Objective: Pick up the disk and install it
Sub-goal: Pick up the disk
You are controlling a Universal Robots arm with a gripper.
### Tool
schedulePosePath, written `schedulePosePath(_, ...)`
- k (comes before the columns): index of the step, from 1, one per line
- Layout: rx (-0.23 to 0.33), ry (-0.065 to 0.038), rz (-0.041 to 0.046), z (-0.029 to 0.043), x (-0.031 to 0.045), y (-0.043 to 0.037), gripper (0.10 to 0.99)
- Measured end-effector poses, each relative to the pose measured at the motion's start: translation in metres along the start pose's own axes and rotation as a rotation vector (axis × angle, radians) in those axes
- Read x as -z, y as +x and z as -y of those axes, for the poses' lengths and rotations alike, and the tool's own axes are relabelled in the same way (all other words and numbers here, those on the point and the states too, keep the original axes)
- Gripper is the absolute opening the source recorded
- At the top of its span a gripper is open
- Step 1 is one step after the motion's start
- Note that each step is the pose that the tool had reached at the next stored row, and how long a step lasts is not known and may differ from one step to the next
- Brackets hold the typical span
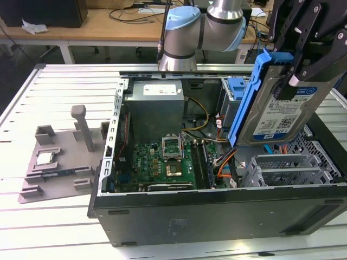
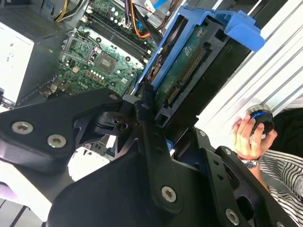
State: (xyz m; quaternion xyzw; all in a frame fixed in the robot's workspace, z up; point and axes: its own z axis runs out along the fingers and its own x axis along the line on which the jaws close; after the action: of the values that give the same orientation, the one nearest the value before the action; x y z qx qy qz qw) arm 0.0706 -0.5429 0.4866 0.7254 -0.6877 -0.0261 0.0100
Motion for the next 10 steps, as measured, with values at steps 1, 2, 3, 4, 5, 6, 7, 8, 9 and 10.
schedulePosePath(1,0.000,0.000,-0.0001,0.0005,-0.0007,0.0002,0.369)
schedulePosePath(2,0.000,0.000,0.0000,0.0013,-0.0017,0.0005,0.369)
schedulePosePath(3,0.000,0.000,-0.0001,0.0019,-0.0025,0.0006,0.369)
schedulePosePath(4,0.000,0.000,-0.0001,0.0022,-0.0030,0.0007,0.369)
schedulePosePath(5,0.000,0.000,-0.0001,0.0027,-0.0040,0.0009,0.369)
schedulePosePath(6,0.000,0.000,-0.0001,0.0031,-0.0049,0.0010,0.369)
schedulePosePath(7,0.000,0.000,-0.0001,0.0032,-0.0056,0.0011,0.369)
schedulePosePath(8,0.000,0.000,0.0000,0.0034,-0.0063,0.0012,0.369)
schedulePosePath(9,-0.001,0.000,0.0000,0.0038,-0.0072,0.0014,0.369)
schedulePosePath(10,-0.002,0.000,0.0000,0.0042,-0.0080,0.0015,0.369)
